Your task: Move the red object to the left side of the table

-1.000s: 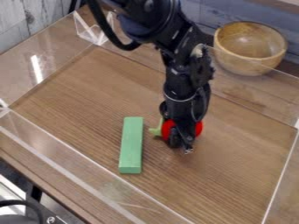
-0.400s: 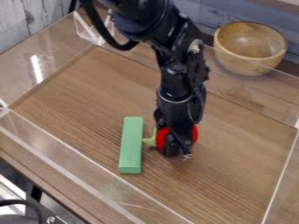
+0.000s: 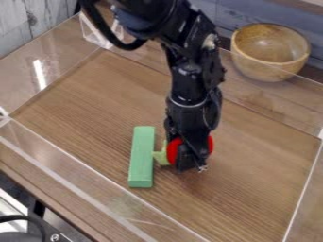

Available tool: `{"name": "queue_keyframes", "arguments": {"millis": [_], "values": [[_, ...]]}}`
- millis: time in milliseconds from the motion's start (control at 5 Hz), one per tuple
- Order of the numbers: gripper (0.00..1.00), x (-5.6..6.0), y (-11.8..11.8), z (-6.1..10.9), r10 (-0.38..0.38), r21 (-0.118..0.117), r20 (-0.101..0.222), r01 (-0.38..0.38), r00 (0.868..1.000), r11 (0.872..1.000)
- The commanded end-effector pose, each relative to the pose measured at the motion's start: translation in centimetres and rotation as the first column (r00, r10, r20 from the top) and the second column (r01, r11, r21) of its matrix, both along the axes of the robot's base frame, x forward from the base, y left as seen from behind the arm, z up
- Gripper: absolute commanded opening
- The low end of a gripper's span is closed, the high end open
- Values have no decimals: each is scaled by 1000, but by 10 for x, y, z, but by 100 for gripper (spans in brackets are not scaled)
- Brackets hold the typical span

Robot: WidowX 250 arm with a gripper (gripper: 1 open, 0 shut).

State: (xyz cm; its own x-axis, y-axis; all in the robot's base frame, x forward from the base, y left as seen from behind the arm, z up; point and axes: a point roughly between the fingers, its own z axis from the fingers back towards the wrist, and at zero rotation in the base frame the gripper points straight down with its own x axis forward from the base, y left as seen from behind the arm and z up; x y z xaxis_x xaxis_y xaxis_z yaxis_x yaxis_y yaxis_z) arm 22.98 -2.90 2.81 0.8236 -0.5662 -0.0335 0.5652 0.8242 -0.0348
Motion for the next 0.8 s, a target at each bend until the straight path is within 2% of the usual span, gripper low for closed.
{"name": "queue_keyframes", "arguments": {"millis": [0,200,400,600], "values": [[0,16,2,25,36,-16,79,-34,996,999],[0,19,7,39,69,-20,96,-67,993,998],[0,31,29,68,130,-8,127,-130,983,991],[0,51,79,104,229,23,171,-236,958,971]]}}
